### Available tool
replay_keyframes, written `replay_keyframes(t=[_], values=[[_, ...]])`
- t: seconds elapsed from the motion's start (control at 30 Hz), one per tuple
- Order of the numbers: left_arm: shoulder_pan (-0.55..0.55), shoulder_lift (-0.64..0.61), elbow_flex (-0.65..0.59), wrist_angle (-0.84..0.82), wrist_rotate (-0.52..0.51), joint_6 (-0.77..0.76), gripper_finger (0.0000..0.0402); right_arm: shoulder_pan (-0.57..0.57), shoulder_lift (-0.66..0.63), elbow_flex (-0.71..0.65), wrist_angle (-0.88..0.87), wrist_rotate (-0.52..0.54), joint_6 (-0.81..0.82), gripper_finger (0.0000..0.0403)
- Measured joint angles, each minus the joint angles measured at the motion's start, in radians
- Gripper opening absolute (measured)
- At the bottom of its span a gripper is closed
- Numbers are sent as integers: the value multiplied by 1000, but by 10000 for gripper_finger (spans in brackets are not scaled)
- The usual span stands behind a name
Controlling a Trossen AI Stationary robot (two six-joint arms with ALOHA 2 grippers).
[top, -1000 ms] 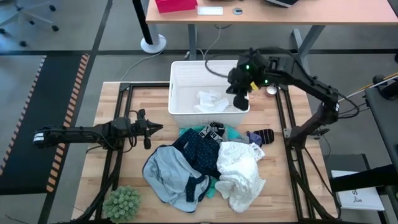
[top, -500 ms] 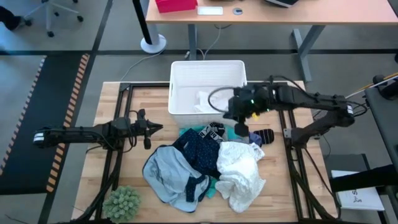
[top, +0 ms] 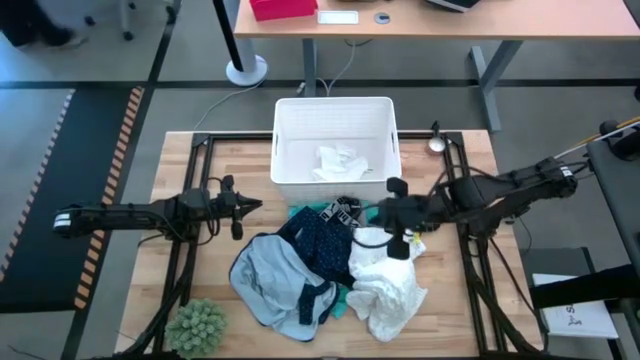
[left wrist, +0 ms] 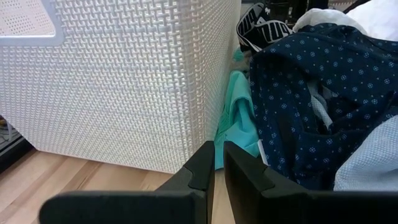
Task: Sort clothes
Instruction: Put the white dress into the white bin
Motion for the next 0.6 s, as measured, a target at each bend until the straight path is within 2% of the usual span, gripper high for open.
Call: replay_keyframes(t=[0.13, 0.3, 0.6], values=[[0, 0, 0, 1, 0, 0, 21, 41, 0, -4, 1, 59, 33, 0], [0, 0, 0, 2, 0, 0, 21, 77, -1, -17, -4, 62, 55, 0], [0, 0, 0, 2, 0, 0, 21, 197, 0, -96, -7, 59, 238, 0]])
